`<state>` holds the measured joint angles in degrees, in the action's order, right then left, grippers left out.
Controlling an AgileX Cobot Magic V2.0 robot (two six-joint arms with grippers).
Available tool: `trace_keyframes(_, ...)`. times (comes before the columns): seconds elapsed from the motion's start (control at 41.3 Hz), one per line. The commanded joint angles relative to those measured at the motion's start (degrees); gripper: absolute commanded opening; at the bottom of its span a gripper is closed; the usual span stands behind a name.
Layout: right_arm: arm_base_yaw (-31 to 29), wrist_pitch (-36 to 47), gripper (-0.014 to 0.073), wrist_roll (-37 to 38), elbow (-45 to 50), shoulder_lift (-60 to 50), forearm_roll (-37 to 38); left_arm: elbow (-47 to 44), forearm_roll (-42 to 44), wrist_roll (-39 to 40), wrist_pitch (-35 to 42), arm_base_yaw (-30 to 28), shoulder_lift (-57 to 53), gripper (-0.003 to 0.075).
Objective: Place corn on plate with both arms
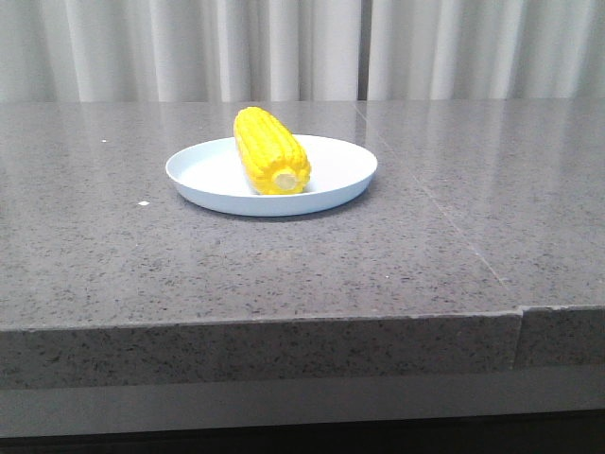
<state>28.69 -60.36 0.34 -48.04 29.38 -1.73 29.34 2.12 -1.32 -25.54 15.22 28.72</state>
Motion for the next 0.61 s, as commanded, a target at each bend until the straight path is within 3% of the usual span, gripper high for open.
trace_keyframes(0.0,0.0,3.5,-0.0068,-0.3,-1.3,0.4,0.7,-6.7,-1.6,0.4,15.0,-3.8,-5.9,-0.0020)
trace_keyframes(0.121,0.0,3.5,-0.0068,-0.3,-1.3,0.4,0.7,-15.7,-2.7,0.4,21.7,-8.6,-14.3,-0.0020)
trace_keyframes(0.267,0.0,3.5,-0.0068,-0.3,-1.3,0.4,0.7,-23.7,-2.8,0.4,23.4,-12.5,-24.1,-0.0020)
trace_keyframes(0.582,0.0,3.6,-0.0068,-0.3,-1.3,0.4,0.7,-29.8,-2.8,0.4,28.7,-15.8,-30.2,-0.0020)
